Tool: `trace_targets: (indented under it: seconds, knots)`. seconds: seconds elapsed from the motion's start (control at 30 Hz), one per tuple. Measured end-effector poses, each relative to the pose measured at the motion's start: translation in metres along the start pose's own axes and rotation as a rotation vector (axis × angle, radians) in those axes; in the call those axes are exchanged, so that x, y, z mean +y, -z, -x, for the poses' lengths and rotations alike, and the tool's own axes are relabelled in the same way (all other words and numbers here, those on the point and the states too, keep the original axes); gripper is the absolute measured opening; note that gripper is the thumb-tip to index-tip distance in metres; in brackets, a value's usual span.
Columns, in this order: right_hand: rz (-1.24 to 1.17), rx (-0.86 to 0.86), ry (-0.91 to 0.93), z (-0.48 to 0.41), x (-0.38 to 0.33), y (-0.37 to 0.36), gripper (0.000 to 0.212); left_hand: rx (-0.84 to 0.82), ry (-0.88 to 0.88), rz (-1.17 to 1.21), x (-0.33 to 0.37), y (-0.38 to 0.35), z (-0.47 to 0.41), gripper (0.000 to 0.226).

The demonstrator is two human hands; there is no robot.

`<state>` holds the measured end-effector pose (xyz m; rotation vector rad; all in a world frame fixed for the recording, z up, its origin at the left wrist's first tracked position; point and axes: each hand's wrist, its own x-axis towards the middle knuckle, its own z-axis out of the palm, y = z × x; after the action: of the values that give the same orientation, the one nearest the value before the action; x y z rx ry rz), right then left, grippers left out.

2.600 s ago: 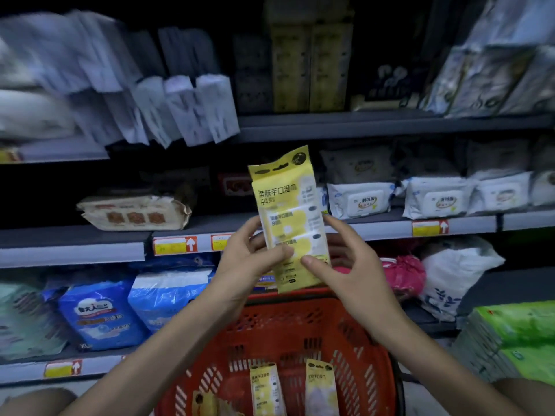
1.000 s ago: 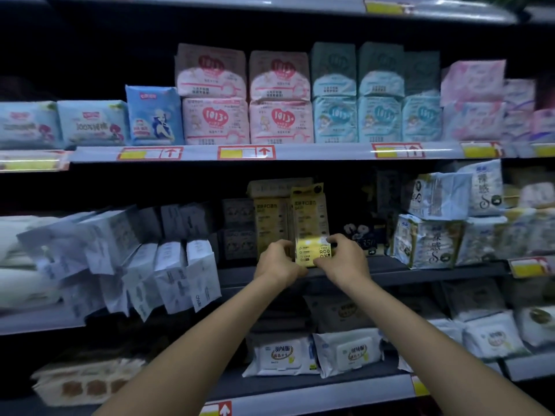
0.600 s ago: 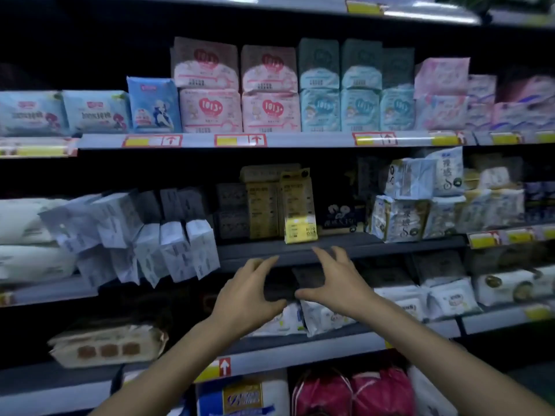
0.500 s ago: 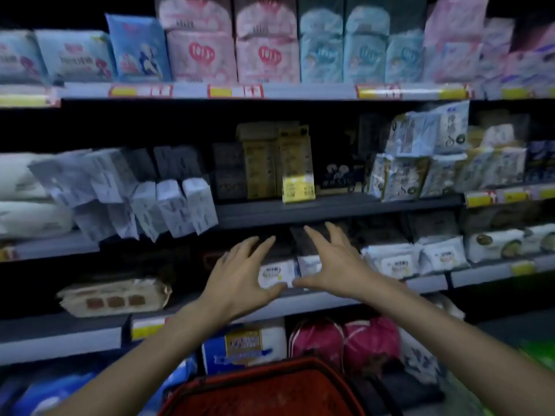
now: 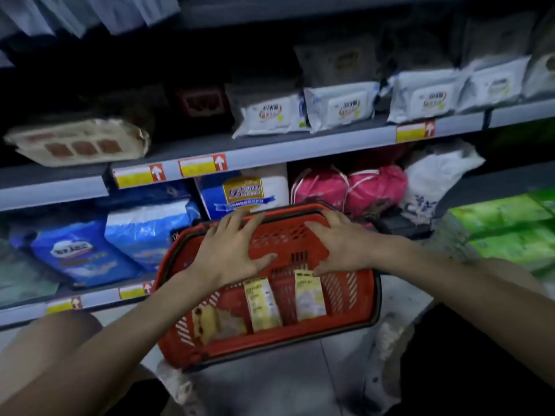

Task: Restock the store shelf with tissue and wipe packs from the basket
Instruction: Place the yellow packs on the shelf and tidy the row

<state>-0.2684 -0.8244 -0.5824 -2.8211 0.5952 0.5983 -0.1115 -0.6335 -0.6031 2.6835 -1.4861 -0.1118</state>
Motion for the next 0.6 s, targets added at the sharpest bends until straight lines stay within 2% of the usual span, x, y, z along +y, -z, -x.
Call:
trace_targets:
  seconds: [0.2, 0.3, 0.43, 0.6]
  knots:
    - [0.036, -0.208, 0.09, -0.021, -0.008, -0.048, 0.092, -0.28, 0.085, 0.013, -0.009, -0.095, -0.001, 0.091]
    - [0.112, -0.216, 0.133, -0.025, -0.007, -0.085, 0.081, -0.414, 0.119, 0.024, -0.014, -0.137, 0.001, 0.09]
    - [0.333, -0.191, 0.17, -0.032, -0.006, -0.122, 0.056, -0.568, 0.187, 0.079, -0.029, -0.19, -0.001, 0.095]
    - [0.332, -0.124, 0.279, -0.036, 0.002, -0.136, 0.036, -0.693, 0.265, 0.19, -0.045, -0.242, -0.014, 0.1]
